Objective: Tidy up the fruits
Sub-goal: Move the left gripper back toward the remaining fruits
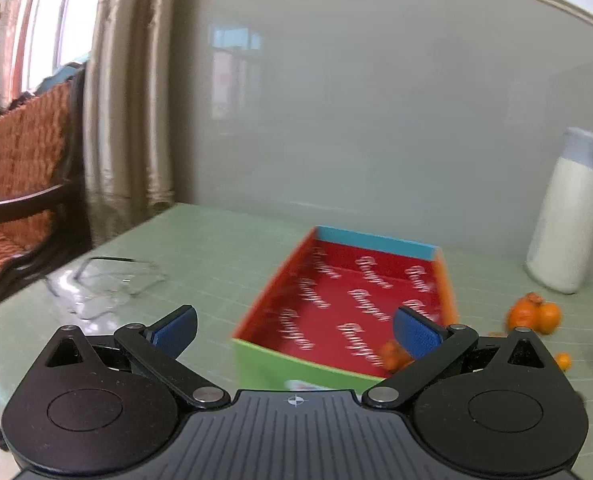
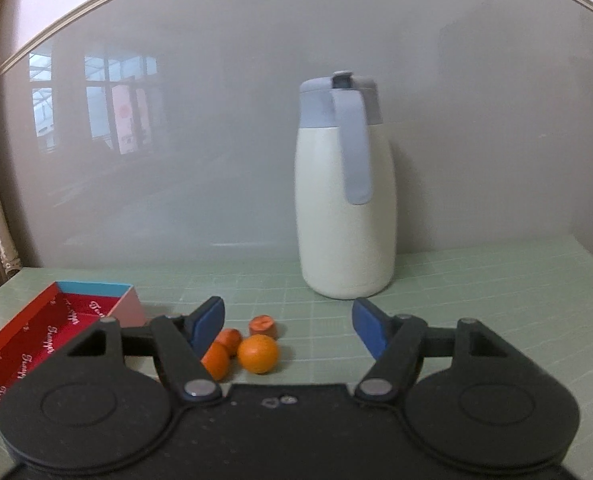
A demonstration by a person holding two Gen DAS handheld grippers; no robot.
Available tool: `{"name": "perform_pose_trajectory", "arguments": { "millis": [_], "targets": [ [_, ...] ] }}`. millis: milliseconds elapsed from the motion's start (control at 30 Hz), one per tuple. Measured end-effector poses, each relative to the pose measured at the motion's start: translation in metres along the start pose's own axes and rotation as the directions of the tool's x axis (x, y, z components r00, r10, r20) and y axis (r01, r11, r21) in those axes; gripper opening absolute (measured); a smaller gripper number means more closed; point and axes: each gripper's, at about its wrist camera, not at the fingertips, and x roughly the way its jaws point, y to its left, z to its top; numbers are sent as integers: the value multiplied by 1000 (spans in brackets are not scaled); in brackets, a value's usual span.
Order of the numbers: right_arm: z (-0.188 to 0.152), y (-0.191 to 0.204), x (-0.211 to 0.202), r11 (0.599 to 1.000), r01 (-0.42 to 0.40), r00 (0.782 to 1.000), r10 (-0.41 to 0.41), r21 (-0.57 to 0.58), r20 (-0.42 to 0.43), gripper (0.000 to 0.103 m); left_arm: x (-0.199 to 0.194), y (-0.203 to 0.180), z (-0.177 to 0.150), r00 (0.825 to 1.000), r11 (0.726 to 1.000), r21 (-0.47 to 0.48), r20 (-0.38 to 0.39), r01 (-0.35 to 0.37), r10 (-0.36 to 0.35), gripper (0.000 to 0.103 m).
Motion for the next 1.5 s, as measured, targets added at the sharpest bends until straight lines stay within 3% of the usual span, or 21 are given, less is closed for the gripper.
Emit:
{"name": "perform_pose_trajectory", "arguments": {
  "millis": [367,800,933,1267,1500],
  "targets": [
    [-1,-49,-20,998,61,998,-61,9,17,70,2,-67,-3,994,992,70,3,105,-106,103],
    [-6,-115,-41,987,151,988,-153,61,18,71,0,-157,-19,973,956,184,-22,230,-230,102],
    [-9,-127,-42,983,172,985,-173,57,14,71,5,-180,-26,967,947,195,-52,256,-251,92],
    [-18,-158,-48,970,230,973,-231,81,-2,71,17,-224,-41,954,928,225,-109,298,-280,87],
    [-23,-176,-51,963,257,966,-257,84,-13,71,26,-248,-52,946,914,256,-162,315,-280,72]
  ]
}}
